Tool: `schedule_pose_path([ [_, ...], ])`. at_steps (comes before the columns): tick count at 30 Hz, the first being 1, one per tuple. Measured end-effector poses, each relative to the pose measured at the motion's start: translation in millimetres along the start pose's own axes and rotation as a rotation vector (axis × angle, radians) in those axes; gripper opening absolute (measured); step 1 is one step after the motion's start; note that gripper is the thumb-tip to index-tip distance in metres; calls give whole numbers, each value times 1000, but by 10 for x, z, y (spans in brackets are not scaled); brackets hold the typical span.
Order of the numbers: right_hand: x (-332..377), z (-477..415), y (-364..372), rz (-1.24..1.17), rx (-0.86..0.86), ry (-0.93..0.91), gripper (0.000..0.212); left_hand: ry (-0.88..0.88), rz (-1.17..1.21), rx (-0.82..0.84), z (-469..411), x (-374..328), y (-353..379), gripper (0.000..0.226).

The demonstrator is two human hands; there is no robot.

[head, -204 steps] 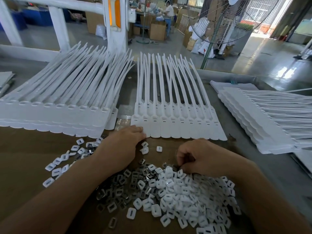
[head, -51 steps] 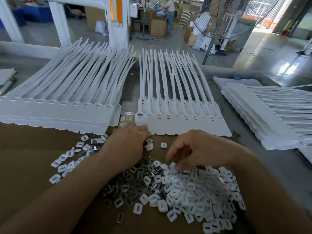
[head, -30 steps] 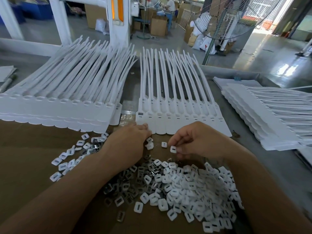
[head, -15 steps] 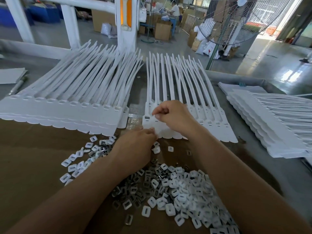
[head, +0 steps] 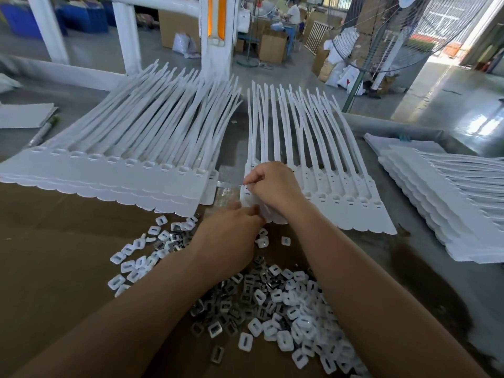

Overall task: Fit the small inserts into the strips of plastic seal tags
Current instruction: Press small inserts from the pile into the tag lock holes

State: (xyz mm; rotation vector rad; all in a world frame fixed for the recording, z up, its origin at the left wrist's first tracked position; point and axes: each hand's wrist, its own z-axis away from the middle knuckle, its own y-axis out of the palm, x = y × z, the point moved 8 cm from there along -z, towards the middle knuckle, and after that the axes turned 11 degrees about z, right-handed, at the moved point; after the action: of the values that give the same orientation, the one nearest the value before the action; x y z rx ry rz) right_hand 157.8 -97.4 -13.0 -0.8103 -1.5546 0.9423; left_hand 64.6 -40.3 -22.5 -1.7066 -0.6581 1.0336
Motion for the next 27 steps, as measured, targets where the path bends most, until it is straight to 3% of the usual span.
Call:
schedule_pose_path([
  [9,-29,17,-25,-76,-19,63,27,3,12,-15,25,-5,-21,42],
  [15,-44,-2,-43,-22,-6,92,13,3,7,-5,17,-1,-7,42],
  [21,-109,-98,-3,-49,44,217,19,-9,13,-5,-4,13,4,45],
  [27,-15,49,-76,-51,141,35,21,1,19,-11,34,-2,-16,44],
])
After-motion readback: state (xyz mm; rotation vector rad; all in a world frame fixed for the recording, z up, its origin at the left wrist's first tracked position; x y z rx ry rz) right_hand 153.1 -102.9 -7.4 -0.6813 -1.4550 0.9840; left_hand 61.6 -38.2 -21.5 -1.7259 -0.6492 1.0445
